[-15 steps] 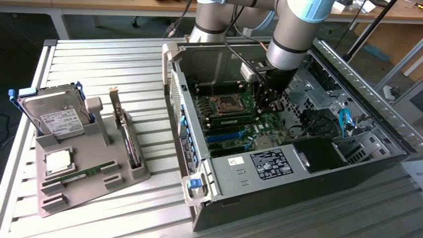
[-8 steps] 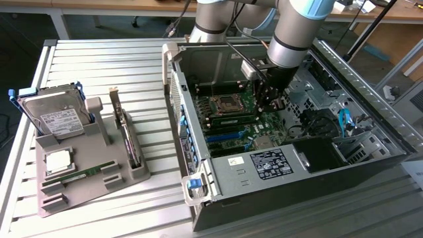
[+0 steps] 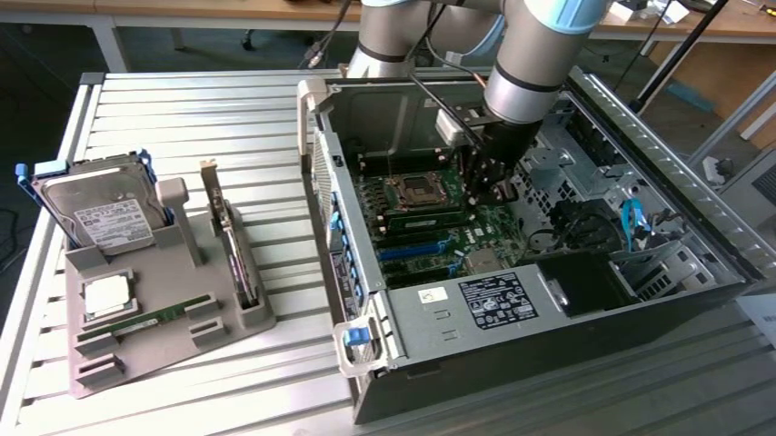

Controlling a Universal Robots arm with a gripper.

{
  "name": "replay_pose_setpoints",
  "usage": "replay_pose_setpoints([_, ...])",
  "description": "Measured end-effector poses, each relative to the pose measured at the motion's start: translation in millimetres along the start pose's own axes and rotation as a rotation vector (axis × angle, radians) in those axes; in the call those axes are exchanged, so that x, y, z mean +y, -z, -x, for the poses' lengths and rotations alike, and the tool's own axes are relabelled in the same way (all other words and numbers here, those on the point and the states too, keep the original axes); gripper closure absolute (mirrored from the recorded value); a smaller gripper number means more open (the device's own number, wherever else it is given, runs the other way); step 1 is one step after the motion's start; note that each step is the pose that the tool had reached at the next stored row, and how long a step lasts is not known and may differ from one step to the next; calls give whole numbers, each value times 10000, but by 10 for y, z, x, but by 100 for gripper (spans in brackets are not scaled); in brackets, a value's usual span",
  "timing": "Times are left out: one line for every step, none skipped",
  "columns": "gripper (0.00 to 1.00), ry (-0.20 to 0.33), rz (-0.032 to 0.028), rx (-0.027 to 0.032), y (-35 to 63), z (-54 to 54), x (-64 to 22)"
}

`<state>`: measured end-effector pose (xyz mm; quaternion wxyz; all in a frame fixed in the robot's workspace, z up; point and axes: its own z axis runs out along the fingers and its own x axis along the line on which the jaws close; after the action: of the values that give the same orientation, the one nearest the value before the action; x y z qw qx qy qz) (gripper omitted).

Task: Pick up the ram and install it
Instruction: 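Press down the ram until it locks into place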

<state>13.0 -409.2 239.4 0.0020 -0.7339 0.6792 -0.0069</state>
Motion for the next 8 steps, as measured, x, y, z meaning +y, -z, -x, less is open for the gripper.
replay_pose_setpoints([89, 0, -8, -1, 0, 4, 49])
replay_pose_setpoints([89, 0, -12, 0, 0, 6, 74])
replay_pose_setpoints([89, 0, -16, 0, 1, 8, 105])
replay_pose_setpoints([89, -1, -21, 0, 1, 11, 135])
replay_pose_setpoints([89, -1, -26, 0, 1, 14, 167])
replay_pose_setpoints([89, 0, -33, 1, 2, 17, 204])
replay_pose_setpoints([89, 1, -38, 2, 3, 20, 237])
replay_pose_setpoints([89, -1, -43, 4, 4, 22, 269])
